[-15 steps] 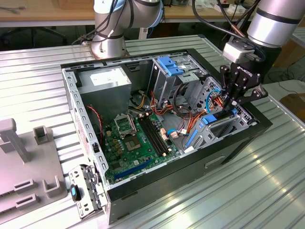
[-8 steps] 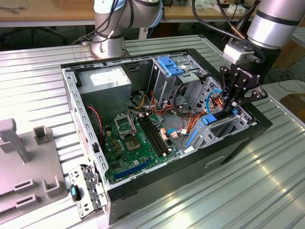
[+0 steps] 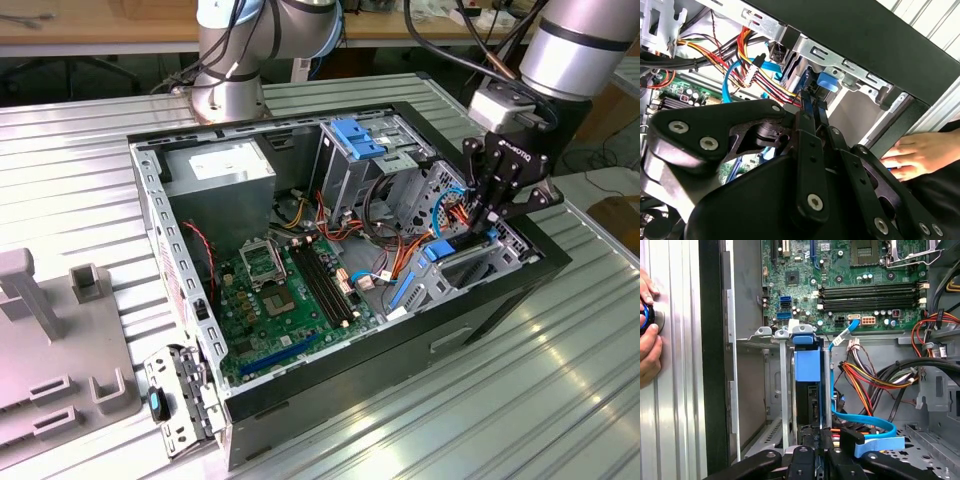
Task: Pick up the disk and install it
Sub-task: 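Insert the first disk wire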
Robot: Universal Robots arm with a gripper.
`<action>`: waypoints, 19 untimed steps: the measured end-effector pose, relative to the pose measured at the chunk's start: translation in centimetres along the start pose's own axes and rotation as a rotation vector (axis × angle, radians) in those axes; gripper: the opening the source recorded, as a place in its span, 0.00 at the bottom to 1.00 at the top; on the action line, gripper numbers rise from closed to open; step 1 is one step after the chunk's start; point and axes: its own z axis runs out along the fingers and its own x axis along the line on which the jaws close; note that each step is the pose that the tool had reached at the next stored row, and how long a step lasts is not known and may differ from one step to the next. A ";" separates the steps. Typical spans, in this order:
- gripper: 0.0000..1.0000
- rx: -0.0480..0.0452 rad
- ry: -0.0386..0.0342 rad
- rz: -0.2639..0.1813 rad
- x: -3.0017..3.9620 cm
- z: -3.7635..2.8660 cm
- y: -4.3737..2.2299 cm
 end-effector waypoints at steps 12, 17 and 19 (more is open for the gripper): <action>0.17 -0.0023 -0.0003 0.016 0.00 0.00 0.00; 0.17 -0.0027 -0.0027 0.018 -0.02 0.14 0.00; 0.17 -0.0028 -0.0053 0.019 -0.01 0.22 0.00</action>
